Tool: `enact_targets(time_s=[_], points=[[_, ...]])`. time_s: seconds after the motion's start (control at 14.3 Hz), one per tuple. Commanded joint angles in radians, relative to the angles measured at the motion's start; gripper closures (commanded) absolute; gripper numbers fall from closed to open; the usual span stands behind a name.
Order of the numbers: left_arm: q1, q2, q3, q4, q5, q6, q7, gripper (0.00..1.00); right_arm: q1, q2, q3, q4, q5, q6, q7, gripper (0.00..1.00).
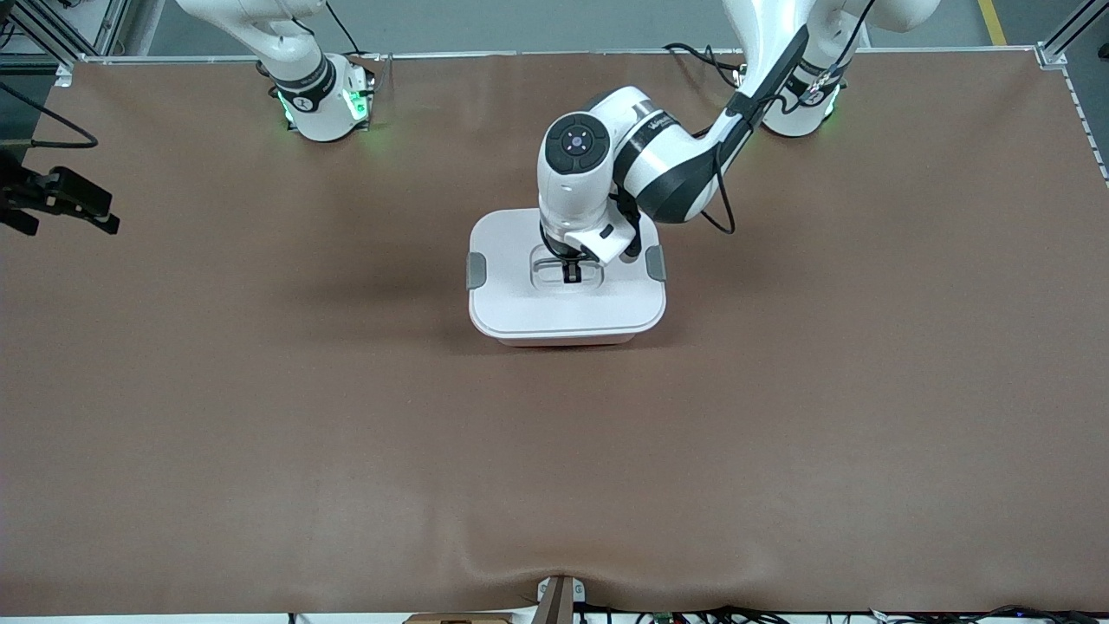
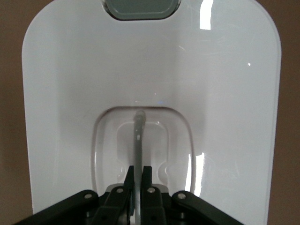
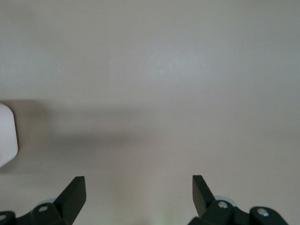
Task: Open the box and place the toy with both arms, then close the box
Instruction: 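Lower the lid onto the box with the left gripper and press it down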
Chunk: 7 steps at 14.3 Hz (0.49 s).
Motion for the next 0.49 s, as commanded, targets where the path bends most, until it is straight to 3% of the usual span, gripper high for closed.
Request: enact_targets(time_s=[0.0, 0.42], points=[[-0.015, 0.020, 0.003, 0.024, 0.040, 0.007, -0.020, 1.00, -0.024, 0.009, 0.015, 0.025, 0.004, -0.035, 0.017, 0.00], [-0.031, 0.046, 0.003, 0.024, 0.072, 0.046, -0.090, 1.00, -0.021, 0.023, 0.015, 0.044, 0.010, -0.032, 0.011, 0.00]])
